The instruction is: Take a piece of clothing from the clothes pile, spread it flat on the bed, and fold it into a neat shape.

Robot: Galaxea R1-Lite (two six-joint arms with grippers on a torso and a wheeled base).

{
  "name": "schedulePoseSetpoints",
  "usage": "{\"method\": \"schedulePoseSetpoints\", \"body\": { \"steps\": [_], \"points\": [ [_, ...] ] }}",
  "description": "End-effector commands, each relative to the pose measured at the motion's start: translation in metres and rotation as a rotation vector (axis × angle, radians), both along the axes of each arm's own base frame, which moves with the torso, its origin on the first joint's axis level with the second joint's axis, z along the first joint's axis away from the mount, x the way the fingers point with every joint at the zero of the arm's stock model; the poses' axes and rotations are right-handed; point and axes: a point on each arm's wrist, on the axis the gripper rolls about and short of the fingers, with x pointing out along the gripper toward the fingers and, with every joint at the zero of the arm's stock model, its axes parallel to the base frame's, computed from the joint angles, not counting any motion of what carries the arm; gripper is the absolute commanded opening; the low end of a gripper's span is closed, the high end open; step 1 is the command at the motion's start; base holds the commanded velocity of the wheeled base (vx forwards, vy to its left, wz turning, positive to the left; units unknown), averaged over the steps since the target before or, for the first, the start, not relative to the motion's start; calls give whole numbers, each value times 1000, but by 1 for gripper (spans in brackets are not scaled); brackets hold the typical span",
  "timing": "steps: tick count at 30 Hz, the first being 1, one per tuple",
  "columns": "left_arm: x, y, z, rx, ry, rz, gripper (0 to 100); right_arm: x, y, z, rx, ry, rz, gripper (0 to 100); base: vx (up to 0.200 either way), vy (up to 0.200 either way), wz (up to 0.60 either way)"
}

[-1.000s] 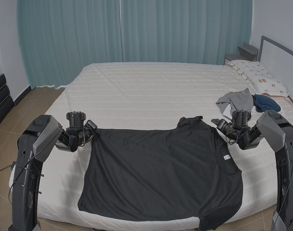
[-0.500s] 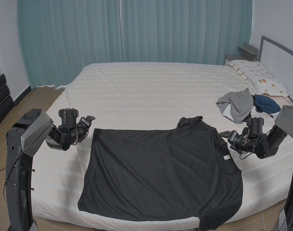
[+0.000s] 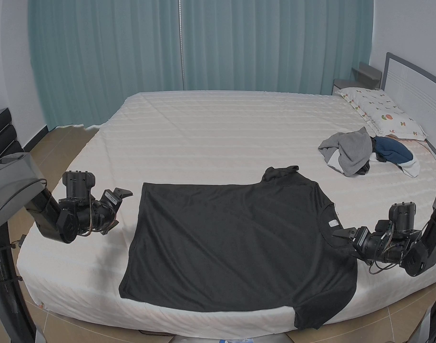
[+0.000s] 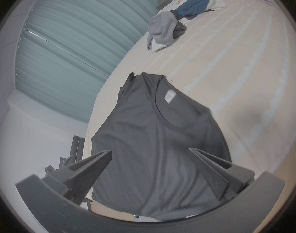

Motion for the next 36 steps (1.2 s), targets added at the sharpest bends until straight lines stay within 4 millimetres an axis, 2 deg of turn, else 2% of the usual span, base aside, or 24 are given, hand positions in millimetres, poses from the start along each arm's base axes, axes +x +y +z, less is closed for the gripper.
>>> {"method": "schedulePoseSetpoints", "body": {
  "steps": [1, 4, 9, 12, 18, 24, 32, 33, 36],
  "points": [
    [-76, -15, 21, -25, 47, -96, 100, -33, 2, 2, 25, 12, 23, 100, -200, 0, 0],
    [-92, -19, 7, -20, 90, -117, 100, -38, 3, 0, 42, 26, 50, 100, 0, 0, 0],
    [-103, -21, -12, 1, 108, -131, 100, -41, 3, -1, 53, 37, 65, 100, 0, 0, 0],
    [-103, -21, -31, 42, 143, -141, 100, -41, 4, -1, 54, 41, 65, 100, 0, 0, 0],
    [-95, -23, -56, 162, 123, -115, 100, -43, 6, -2, 54, 50, 76, 100, 0, 0, 0],
    [-90, -28, -65, 189, 100, -111, 100, -42, 7, -4, 54, 57, 80, 100, 0, 0, 0],
    [-89, -33, -66, 195, 95, -121, 100, -42, 7, -4, 55, 59, 81, 100, 0, 0, 0],
    [-88, -33, -66, 197, 93, -122, 0, -42, 7, -4, 54, 58, 80, 100, 0, 0, 0],
    [-88, -33, -66, 200, 91, -124, 0, -42, 7, -4, 54, 57, 80, 100, 0, 0, 0]
  ]
}}
